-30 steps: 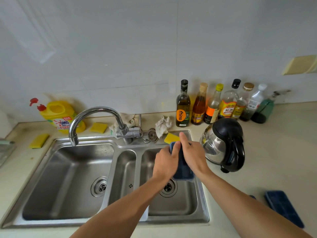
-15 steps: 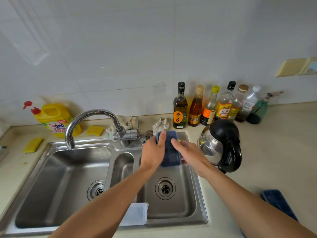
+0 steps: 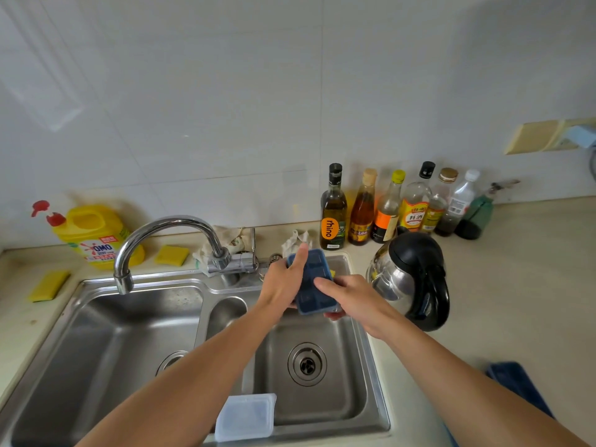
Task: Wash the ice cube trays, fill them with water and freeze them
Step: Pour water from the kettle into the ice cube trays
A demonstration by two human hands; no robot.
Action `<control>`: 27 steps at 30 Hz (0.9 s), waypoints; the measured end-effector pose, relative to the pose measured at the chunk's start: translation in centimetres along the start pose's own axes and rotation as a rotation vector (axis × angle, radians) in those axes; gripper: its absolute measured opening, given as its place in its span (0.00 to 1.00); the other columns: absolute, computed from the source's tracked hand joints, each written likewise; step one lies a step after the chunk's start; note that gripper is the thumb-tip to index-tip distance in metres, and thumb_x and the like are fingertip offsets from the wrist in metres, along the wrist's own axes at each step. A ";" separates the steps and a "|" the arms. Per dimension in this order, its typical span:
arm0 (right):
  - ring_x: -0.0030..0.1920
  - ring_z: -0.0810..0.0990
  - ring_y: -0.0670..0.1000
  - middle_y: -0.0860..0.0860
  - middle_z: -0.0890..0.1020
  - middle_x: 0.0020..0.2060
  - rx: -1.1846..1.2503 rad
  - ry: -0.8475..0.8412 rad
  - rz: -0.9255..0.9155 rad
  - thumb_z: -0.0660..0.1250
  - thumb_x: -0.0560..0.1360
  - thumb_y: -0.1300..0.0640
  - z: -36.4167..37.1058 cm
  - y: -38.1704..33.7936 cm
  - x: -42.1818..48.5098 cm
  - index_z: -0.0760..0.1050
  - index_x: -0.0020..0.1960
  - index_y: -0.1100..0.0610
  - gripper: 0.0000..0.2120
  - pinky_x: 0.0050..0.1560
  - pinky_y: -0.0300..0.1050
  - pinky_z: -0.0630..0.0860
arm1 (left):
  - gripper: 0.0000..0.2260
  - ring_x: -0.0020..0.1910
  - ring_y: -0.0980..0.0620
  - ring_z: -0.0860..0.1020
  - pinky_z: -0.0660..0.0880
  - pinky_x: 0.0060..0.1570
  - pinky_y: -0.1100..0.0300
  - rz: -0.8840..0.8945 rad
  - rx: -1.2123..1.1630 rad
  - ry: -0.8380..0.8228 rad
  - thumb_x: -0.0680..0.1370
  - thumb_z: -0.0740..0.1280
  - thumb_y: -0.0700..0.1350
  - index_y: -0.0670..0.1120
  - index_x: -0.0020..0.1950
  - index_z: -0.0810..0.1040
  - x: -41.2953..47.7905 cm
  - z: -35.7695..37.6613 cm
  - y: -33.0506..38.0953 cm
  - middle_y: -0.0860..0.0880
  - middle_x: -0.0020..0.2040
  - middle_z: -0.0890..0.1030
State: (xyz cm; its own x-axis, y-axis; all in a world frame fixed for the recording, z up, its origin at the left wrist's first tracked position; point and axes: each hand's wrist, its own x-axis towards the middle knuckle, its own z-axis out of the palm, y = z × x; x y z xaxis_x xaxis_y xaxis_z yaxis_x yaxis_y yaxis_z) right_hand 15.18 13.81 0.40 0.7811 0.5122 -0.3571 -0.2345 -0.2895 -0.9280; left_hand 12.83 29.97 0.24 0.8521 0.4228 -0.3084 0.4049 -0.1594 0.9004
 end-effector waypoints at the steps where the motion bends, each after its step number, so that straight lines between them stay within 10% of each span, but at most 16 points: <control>1: 0.43 0.86 0.49 0.56 0.86 0.48 -0.011 -0.020 0.015 0.69 0.81 0.47 0.0 0.1 -0.2 0.81 0.55 0.58 0.14 0.40 0.40 0.82 | 0.27 0.38 0.52 0.83 0.77 0.28 0.64 0.016 0.000 0.018 0.79 0.59 0.67 0.43 0.45 0.79 0.0 0.0 0.0 0.46 0.41 0.84; 12: 0.51 0.80 0.54 0.61 0.84 0.56 0.056 -0.021 0.063 0.68 0.81 0.59 0.9 -0.3 -0.6 0.80 0.60 0.63 0.10 0.50 0.42 0.79 | 0.25 0.32 0.53 0.77 0.70 0.27 0.68 0.198 0.163 0.081 0.81 0.58 0.65 0.44 0.41 0.75 0.9 -1.4 0.3 0.50 0.35 0.79; 21: 0.57 0.85 0.59 0.57 0.86 0.55 0.124 0.108 0.192 0.68 0.82 0.53 1.6 1.3 -0.6 0.80 0.60 0.57 0.10 0.63 0.56 0.80 | 0.20 0.43 0.49 0.84 0.84 0.35 0.53 0.021 0.057 -0.267 0.82 0.61 0.61 0.45 0.57 0.78 0.6 -1.3 -3.0 0.45 0.52 0.83; 27: 0.48 0.86 0.57 0.57 0.87 0.47 0.151 0.329 0.277 0.67 0.81 0.42 1.6 1.7 0.0 0.82 0.55 0.59 0.19 0.52 0.52 0.82 | 0.17 0.31 0.52 0.83 0.77 0.27 0.61 -0.035 0.061 -0.428 0.84 0.62 0.56 0.43 0.54 0.80 -0.7 -0.9 -5.5 0.47 0.40 0.86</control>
State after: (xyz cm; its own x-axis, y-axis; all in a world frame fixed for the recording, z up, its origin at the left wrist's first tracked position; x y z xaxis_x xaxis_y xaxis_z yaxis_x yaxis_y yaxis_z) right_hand 13.87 14.59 -1.35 0.8137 0.1404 -0.5641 -0.5233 -0.2456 -0.8160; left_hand 9.75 31.32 -4.20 0.8932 0.0229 -0.4491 0.4435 -0.2092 0.8715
